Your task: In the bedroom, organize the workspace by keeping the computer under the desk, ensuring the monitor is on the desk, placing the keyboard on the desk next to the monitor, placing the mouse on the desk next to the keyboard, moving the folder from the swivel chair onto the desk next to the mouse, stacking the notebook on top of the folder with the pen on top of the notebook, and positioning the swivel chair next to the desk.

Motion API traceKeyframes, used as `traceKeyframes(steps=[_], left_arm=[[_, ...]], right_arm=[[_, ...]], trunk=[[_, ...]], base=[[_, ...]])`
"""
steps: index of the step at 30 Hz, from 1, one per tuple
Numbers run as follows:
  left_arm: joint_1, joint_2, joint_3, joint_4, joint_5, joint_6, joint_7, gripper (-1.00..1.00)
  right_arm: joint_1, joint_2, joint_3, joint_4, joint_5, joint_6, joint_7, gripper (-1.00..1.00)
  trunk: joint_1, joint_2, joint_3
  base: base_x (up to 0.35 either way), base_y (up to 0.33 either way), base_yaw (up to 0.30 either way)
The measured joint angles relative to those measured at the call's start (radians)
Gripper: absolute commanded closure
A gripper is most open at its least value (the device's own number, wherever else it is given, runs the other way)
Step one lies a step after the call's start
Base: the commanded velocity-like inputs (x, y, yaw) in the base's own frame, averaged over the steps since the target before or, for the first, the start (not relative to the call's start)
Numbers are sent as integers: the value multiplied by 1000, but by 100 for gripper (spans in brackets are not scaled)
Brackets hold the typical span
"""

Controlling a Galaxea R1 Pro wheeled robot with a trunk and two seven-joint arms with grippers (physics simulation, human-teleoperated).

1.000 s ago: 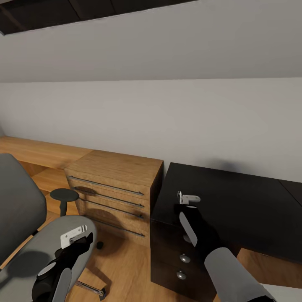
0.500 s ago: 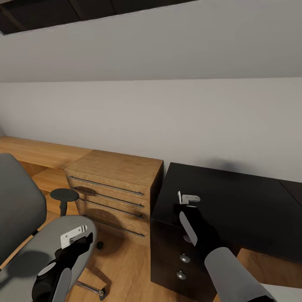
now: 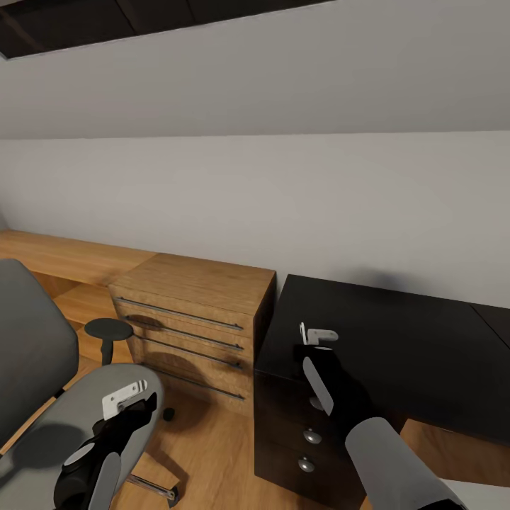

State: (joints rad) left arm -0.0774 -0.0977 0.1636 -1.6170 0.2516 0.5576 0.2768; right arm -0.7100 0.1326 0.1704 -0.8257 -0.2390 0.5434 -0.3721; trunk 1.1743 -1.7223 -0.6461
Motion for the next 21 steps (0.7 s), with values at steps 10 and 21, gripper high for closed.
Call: traceKeyframes(steps=[10, 21], left_arm=[[0, 0, 0, 0, 0, -1, 0, -100], [0, 0, 0, 0, -1, -1, 0, -100]], right_arm=[[0, 0, 0, 5, 2, -1, 0, 100], [1, -3, -22, 32, -8, -5, -2, 100]], trunk=[[-4, 7, 3], [-45, 84, 37]], base=[[0, 0, 0], [-141, 0, 0]])
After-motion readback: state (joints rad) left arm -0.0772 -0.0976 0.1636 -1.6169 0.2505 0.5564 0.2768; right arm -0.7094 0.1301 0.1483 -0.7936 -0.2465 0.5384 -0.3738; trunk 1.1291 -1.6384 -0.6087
